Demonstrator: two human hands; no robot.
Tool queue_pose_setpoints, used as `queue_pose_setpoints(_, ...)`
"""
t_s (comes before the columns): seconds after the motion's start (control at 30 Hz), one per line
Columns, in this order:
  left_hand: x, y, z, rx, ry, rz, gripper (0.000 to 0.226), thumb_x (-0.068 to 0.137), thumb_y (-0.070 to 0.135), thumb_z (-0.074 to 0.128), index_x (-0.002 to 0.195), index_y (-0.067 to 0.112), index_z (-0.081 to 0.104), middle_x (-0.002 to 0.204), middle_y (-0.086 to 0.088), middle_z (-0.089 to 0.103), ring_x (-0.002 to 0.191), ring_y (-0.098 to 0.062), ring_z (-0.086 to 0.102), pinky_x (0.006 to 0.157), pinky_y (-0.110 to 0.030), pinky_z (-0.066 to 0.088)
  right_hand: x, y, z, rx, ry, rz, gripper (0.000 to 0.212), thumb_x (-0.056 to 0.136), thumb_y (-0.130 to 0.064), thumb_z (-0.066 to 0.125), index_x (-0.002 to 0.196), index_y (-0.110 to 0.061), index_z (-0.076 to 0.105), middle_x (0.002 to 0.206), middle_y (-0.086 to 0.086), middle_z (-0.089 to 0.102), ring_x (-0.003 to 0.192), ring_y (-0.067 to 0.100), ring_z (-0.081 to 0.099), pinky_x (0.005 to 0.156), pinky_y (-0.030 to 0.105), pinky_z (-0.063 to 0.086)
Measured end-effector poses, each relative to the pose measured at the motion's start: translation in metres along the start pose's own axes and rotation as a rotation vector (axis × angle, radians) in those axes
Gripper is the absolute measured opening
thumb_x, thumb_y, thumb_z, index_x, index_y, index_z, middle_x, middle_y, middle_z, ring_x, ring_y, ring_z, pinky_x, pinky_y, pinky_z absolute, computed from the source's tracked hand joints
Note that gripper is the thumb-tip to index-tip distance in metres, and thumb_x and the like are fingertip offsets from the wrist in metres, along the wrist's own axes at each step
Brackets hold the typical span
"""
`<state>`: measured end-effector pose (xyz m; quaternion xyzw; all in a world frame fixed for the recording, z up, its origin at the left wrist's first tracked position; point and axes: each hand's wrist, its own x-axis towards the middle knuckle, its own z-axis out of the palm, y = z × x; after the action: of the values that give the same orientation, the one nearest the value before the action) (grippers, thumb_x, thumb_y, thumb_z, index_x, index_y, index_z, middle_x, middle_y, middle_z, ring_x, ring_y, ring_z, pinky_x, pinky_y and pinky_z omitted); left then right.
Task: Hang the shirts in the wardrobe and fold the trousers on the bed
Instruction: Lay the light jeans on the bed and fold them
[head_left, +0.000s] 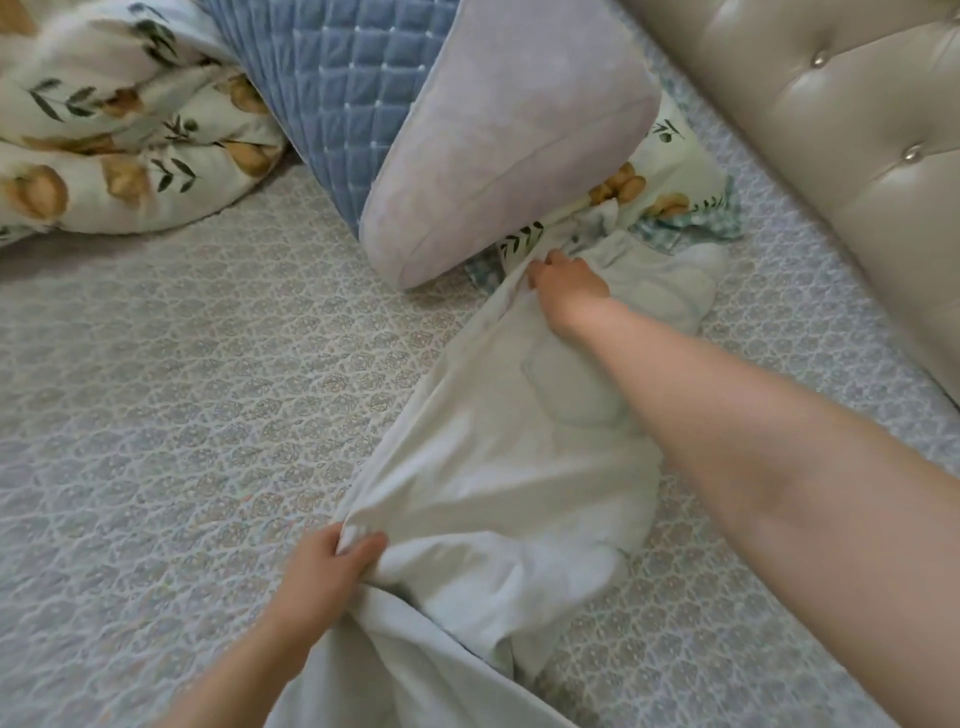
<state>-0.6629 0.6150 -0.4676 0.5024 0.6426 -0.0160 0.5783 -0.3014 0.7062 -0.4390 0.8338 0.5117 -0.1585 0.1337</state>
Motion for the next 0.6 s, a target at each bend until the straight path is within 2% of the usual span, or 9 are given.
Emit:
queue_pose_setpoints(0.07,0.005,-0.004,-0.007,-0.041,-0.085,-0.024,0.019,0.09,0.023,0.07,0.077,0.01,0.075,0.076,-0.009,0.074,0.074,-0.025,0.071,0.064,-0.031,0.047,0.003,0.008,0.003,-0.052,0.029,-0.063,0.04,0.099,-0.008,0.036,0.138,-0.009,0.04,0.137,0.014,0.038,0.121,0.037,0.046,0.088,0.043,0.044)
queue_pose_setpoints(0.17,0.008,-0.005,-0.022,-0.07,-0.231,-0.046,0.014,0.091,0.023,0.069,0.081,0.017,0.077,0.083,-0.015,0.073,0.071,-0.021,0.07,0.068,-0.034,0.053,-0.002,0.013,0.005,-0.131,0.252,-0.083,0.034,0.096,-0.002,0.042,0.129,-0.006,0.043,0.125,0.016,0.046,0.105,0.035,0.056,0.066,0.039,0.04)
queue_pose_setpoints(0.3,0.009,-0.004,-0.035,-0.154,-0.359,-0.06,0.009,0.085,0.024,0.073,0.087,0.017,0.078,0.086,-0.016,0.074,0.076,-0.024,0.072,0.069,-0.033,0.059,-0.008,0.006,-0.004,0.133,0.672,-0.013,0.022,0.1,-0.007,0.039,0.114,-0.005,0.055,0.116,0.016,0.055,0.095,0.036,0.056,0.064,0.042,0.046)
queue_pose_setpoints(0.37,0.01,0.0,-0.038,-0.239,-0.394,-0.084,0.014,0.076,0.026,0.076,0.084,0.015,0.079,0.084,-0.015,0.073,0.073,-0.025,0.071,0.067,-0.034,0.058,-0.005,0.002,-0.013,0.197,0.807,-0.027,0.021,0.101,-0.011,0.04,0.107,-0.004,0.059,0.11,0.016,0.058,0.09,0.035,0.056,0.061,0.043,0.047)
queue_pose_setpoints(0.4,0.012,0.0,-0.038,-0.253,-0.372,-0.091,0.014,0.075,0.026,0.076,0.083,0.015,0.079,0.084,-0.016,0.074,0.073,-0.026,0.071,0.068,-0.035,0.059,-0.001,0.002,-0.017,0.166,0.817,-0.043,0.02,0.1,-0.01,0.042,0.106,-0.003,0.06,0.108,0.016,0.058,0.09,0.035,0.056,0.059,0.042,0.045)
queue_pose_setpoints(0.47,0.018,-0.003,-0.034,-0.199,-0.274,-0.086,0.007,0.083,0.02,0.075,0.085,0.015,0.079,0.085,-0.016,0.074,0.074,-0.027,0.07,0.071,-0.038,0.057,0.006,0.0,-0.015,0.071,0.693,-0.077,0.02,0.098,-0.007,0.043,0.109,-0.003,0.058,0.112,0.017,0.056,0.099,0.034,0.054,0.063,0.04,0.041)
queue_pose_setpoints(0.57,0.024,-0.009,-0.025,-0.147,-0.143,-0.073,0.011,0.089,0.01,0.07,0.081,0.009,0.077,0.073,-0.013,0.072,0.061,-0.021,0.064,0.063,-0.036,0.049,0.018,-0.009,0.004,-0.038,0.362,-0.132,0.03,0.097,-0.002,0.041,0.125,-0.001,0.051,0.133,0.018,0.047,0.123,0.033,0.045,0.082,0.041,0.044)
queue_pose_setpoints(0.6,0.024,-0.01,-0.023,-0.15,-0.136,-0.075,0.012,0.09,0.009,0.07,0.079,0.008,0.076,0.069,-0.011,0.07,0.058,-0.019,0.061,0.059,-0.033,0.047,0.02,-0.011,0.009,-0.081,0.314,-0.144,0.034,0.097,-0.003,0.041,0.131,-0.002,0.048,0.139,0.017,0.043,0.129,0.032,0.039,0.09,0.042,0.042)
